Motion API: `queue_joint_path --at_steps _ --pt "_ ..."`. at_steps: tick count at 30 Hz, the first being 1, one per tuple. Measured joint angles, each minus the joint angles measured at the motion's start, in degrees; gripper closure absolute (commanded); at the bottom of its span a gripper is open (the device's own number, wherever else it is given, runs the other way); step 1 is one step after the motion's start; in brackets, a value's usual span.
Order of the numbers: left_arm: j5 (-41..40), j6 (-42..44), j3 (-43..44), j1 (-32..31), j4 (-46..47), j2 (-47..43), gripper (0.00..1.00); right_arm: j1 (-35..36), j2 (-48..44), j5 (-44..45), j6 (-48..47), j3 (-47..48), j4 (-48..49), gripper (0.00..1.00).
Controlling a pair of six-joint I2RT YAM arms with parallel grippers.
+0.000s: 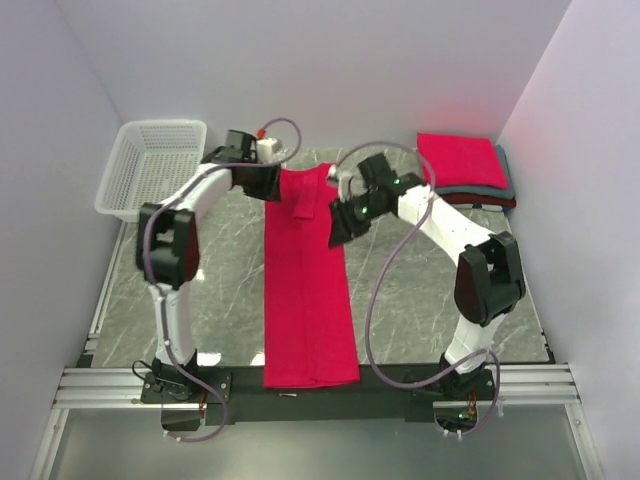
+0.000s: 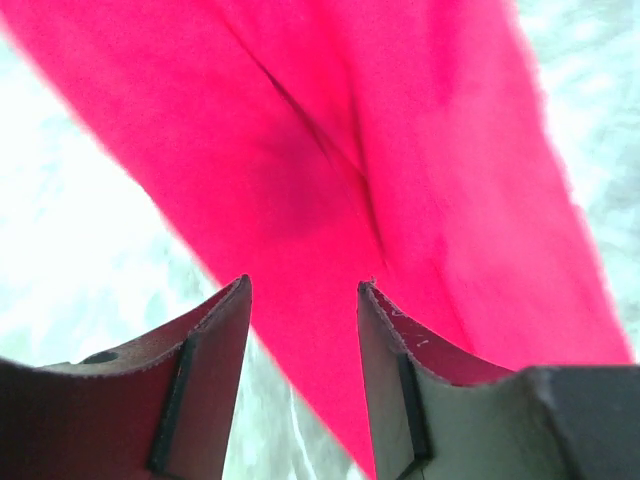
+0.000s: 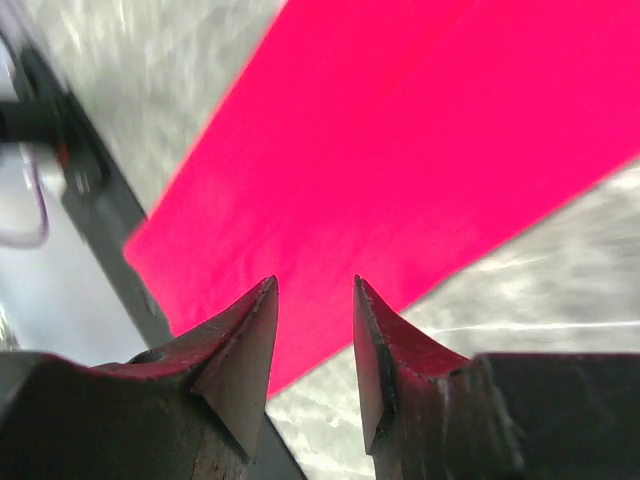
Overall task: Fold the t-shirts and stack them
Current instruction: Fold the tshirt
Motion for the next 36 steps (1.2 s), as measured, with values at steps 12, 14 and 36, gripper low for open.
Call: queue_joint_path --at_steps 12,14,36 --pt "7.89 -5.01 -17.03 0.74 9.99 -11.32 0.57 -3.89 19.43 0.07 15.17 16.44 12.96 0.63" --pt "8.28 -5.68 -17.2 0.72 10.27 -9.2 0.59 -4.13 22.51 0.61 17.51 16.83 14.53 0.63" --pt "12.39 -10.21 -2.36 2.43 11.78 9.01 0.59 -11.63 44.94 -0.63 39.69 37.35 20.48 0.64"
